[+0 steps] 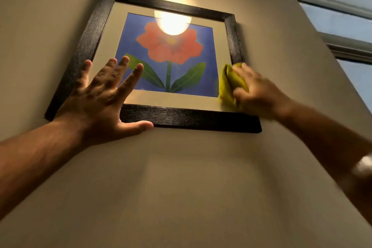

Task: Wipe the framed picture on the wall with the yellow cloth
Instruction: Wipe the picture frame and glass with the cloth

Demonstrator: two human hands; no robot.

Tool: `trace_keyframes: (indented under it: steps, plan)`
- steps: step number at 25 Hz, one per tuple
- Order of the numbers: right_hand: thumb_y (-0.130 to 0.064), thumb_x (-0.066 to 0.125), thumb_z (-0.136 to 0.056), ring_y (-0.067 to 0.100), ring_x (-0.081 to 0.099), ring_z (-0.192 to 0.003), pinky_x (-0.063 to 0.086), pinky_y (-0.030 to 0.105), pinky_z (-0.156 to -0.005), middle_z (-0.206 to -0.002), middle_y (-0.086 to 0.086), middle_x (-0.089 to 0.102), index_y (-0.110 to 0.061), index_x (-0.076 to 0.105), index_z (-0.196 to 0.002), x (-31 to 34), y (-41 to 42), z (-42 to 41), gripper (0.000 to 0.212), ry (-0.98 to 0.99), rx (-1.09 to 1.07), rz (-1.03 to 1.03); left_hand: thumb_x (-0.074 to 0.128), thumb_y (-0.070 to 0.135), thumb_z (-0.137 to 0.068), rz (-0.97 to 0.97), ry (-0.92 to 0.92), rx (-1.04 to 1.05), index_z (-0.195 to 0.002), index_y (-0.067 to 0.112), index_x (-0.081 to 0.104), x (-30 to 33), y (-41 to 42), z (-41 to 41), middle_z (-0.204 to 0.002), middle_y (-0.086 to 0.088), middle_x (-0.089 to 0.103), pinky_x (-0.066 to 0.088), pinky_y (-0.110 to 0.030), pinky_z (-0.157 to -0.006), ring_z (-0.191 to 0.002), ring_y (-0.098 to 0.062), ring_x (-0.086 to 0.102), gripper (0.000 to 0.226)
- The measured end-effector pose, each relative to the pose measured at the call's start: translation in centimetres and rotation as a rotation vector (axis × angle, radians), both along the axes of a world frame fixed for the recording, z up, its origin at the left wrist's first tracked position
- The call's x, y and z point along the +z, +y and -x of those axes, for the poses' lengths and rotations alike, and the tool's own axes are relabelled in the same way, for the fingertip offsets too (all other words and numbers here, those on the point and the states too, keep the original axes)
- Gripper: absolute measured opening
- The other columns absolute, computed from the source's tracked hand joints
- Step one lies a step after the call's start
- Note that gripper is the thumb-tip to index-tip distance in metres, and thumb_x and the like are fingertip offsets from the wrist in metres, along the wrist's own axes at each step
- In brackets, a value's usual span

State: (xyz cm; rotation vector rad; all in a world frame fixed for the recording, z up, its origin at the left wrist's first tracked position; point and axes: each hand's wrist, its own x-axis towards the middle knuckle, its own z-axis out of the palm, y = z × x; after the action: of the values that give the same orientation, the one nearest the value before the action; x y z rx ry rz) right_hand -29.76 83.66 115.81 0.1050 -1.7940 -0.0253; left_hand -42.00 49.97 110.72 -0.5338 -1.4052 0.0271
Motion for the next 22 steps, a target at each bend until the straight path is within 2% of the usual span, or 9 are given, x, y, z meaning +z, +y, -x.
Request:
trace_keyframes:
  steps: [2, 4, 9, 11, 13, 15, 19, 20, 22]
  plan:
    - [-0.051, 0.038, -0.073, 0.024, 0.026, -0.143, 0.025, 0.033, -0.109, -0.161, -0.002, 0.016, -0.039, 0.016, -0.147, -8.3, 1.2, -0.2, 0.078, -0.031, 0.076, -0.031, 0.017, 0.096, -0.064, -0.001, -0.001, 0.006, -0.151, 0.035, -0.016, -0.1, 0.1, 0.0, -0.164, -0.009, -0.007, -0.002, -0.063, -0.119, -0.151, -0.028, -0.001, 0.111]
    - [-0.05, 0.035, -0.076, 0.022, 0.026, -0.144, 0.028, 0.036, -0.11, -0.161, -0.003, 0.016, -0.038, 0.017, -0.147, -8.6, 1.6, -0.1, 0.074, 0.037, 0.071, -0.05, 0.016, 0.095, -0.064, 0.006, -0.014, 0.009, -0.151, 0.036, -0.017, -0.1, 0.2, -0.1, -0.164, -0.009, -0.005, -0.002, -0.063, -0.119, -0.151, -0.028, -0.001, 0.11]
    - [-0.03, 0.044, -0.09, 0.033, 0.034, -0.139, 0.03, 0.04, -0.112, -0.158, 0.01, 0.027, -0.022, 0.025, -0.148, 8.8, -1.8, -1.0, 0.061, 0.042, -0.003, 0.151, 0.017, 0.096, -0.065, 0.006, -0.033, 0.015, -0.151, 0.036, -0.015, -0.2, 0.0, -0.1, -0.164, -0.007, 0.0, 0.0, -0.063, -0.119, -0.151, -0.026, 0.002, 0.109]
    - [-0.029, 0.045, -0.089, 0.035, 0.037, -0.136, 0.033, 0.042, -0.111, -0.155, 0.01, 0.032, -0.021, 0.025, -0.148, 12.6, -2.7, -2.0, 0.062, -0.003, -0.023, 0.226, 0.017, 0.096, -0.066, 0.008, -0.032, 0.014, -0.151, 0.036, -0.015, -0.2, 0.0, -0.1, -0.164, -0.007, 0.001, 0.001, -0.063, -0.119, -0.151, -0.025, 0.003, 0.109]
    - [-0.034, 0.044, -0.086, 0.034, 0.034, -0.138, 0.032, 0.042, -0.112, -0.157, 0.009, 0.027, -0.022, 0.024, -0.148, 9.5, -2.8, -1.3, 0.067, -0.001, -0.075, 0.18, 0.018, 0.096, -0.066, 0.012, -0.037, 0.012, -0.151, 0.037, -0.016, 0.0, -0.1, 0.1, -0.164, -0.007, 0.002, 0.001, -0.063, -0.119, -0.151, -0.026, 0.004, 0.109]
    - [-0.041, 0.04, -0.079, 0.033, 0.033, -0.14, 0.031, 0.042, -0.113, -0.16, 0.008, 0.021, -0.023, 0.023, -0.148, 1.9, -1.9, 0.0, 0.073, 0.054, -0.052, 0.15, 0.019, 0.096, -0.066, 0.009, -0.03, 0.007, -0.151, 0.036, -0.016, 0.2, -0.1, 0.1, -0.164, -0.008, 0.003, 0.002, -0.064, -0.119, -0.151, -0.027, 0.005, 0.109]
    - [-0.042, 0.034, -0.077, 0.037, 0.033, -0.139, 0.033, 0.046, -0.111, -0.156, 0.018, 0.027, -0.018, 0.028, -0.146, -8.7, -3.3, 1.6, 0.073, 0.22, -0.116, 0.338, 0.018, 0.094, -0.069, 0.055, -0.024, 0.014, -0.152, 0.034, -0.015, 0.2, 0.0, 0.4, -0.164, -0.01, 0.005, 0.002, -0.065, -0.118, -0.151, -0.028, 0.008, 0.107]
    - [-0.041, 0.035, -0.076, 0.037, 0.03, -0.141, 0.029, 0.045, -0.114, -0.156, 0.018, 0.026, -0.018, 0.028, -0.146, -9.0, -5.2, 2.0, 0.074, 0.224, -0.126, 0.292, 0.017, 0.094, -0.069, 0.054, -0.031, 0.016, -0.152, 0.034, -0.015, 0.1, 0.0, 0.4, -0.164, -0.009, 0.005, 0.002, -0.065, -0.118, -0.151, -0.028, 0.008, 0.107]
    - [-0.039, 0.04, -0.076, 0.032, 0.021, -0.146, 0.018, 0.043, -0.12, -0.158, 0.012, 0.024, -0.022, 0.027, -0.147, -9.7, -9.2, 3.3, 0.074, 0.147, -0.101, -0.02, 0.016, 0.092, -0.07, 0.064, -0.046, 0.01, -0.152, 0.031, -0.016, -0.1, 0.0, 0.2, -0.164, -0.008, 0.003, 0.001, -0.064, -0.119, -0.151, -0.027, 0.006, 0.107]
